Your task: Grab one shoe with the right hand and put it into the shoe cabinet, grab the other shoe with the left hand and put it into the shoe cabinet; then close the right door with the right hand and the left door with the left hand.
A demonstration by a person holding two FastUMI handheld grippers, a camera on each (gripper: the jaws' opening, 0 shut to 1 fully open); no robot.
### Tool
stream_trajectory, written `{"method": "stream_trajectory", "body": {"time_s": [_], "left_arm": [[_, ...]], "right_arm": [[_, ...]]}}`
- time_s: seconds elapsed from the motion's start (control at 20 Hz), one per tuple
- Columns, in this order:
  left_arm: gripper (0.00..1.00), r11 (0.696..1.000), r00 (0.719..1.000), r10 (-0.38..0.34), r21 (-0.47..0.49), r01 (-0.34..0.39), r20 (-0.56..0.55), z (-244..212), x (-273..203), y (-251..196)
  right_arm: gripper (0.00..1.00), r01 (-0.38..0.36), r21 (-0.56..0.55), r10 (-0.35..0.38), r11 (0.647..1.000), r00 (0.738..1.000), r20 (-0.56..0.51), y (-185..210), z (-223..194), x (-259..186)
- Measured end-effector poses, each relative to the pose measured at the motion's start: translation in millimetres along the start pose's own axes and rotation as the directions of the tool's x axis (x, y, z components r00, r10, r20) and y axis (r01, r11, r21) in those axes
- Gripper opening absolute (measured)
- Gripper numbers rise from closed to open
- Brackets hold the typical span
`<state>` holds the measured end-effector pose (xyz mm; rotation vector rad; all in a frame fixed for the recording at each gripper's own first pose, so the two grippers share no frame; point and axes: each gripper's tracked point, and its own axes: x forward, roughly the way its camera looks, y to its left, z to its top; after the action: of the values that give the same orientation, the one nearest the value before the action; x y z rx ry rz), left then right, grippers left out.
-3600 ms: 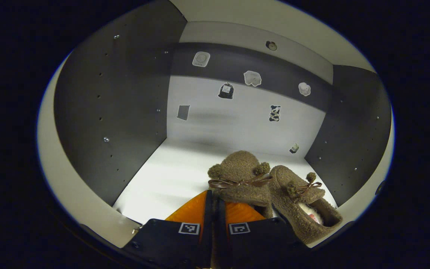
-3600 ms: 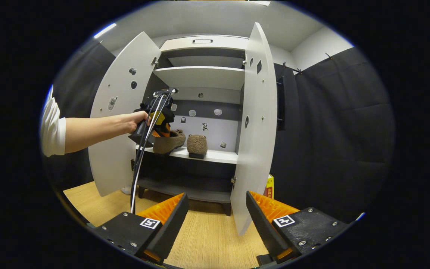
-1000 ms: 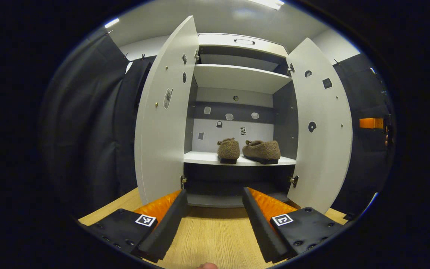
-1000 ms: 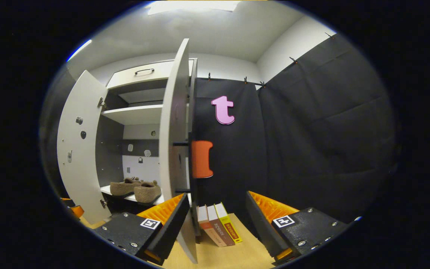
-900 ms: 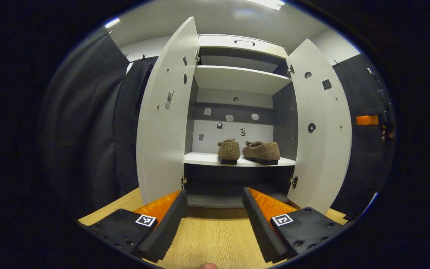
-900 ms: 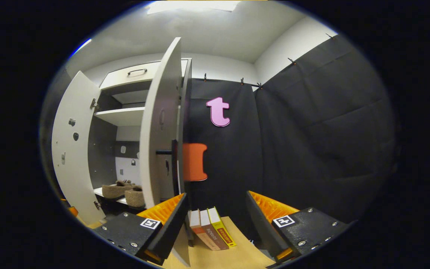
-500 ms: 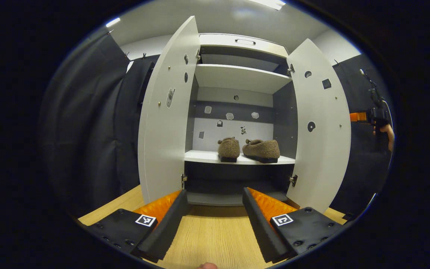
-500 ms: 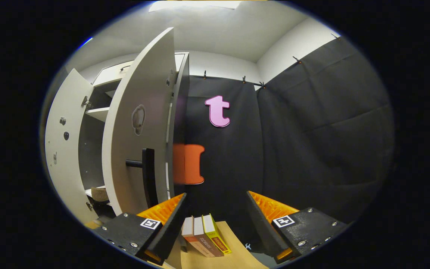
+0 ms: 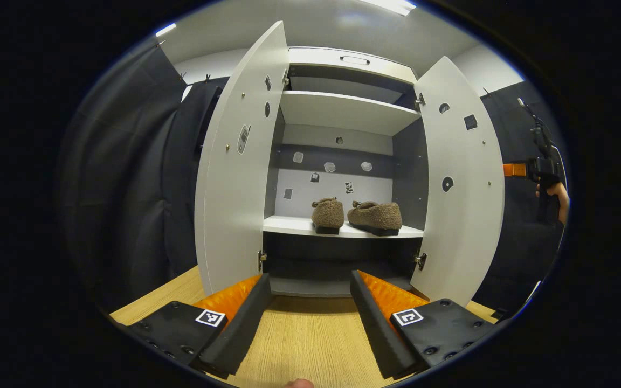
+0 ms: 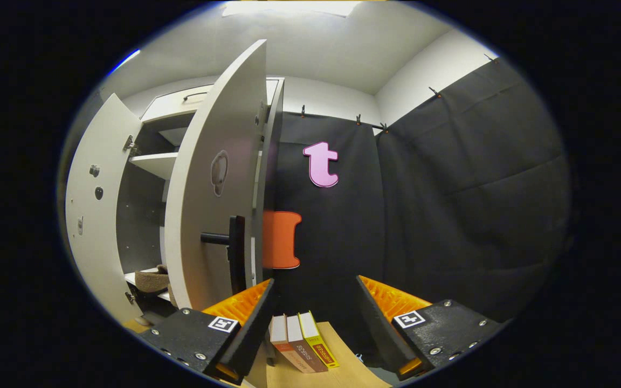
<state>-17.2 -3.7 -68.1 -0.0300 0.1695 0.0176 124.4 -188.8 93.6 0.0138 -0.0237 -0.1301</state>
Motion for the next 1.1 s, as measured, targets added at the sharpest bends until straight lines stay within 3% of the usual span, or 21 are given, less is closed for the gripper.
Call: {"method": "stream_trajectory", "body": {"time_s": [0.6, 1.1], "left_arm": [[0.96, 1.0, 1.0, -0.009, 0.004, 0.009, 0.003, 2.9, 1.3, 13.5], [0.97, 0.999, 0.999, 0.054, -0.007, -0.054, -0.007, 4.5, -8.4, 44.1]], "right_arm": [[0.89, -0.162, 0.01, 0.162, 0.987, 0.987, 0.007, 94.9, 6.3, -21.8], [0.91, -0.279, 0.076, 0.279, 0.957, 0.96, 0.01, 171.6, -7.4, -1.3]]}}
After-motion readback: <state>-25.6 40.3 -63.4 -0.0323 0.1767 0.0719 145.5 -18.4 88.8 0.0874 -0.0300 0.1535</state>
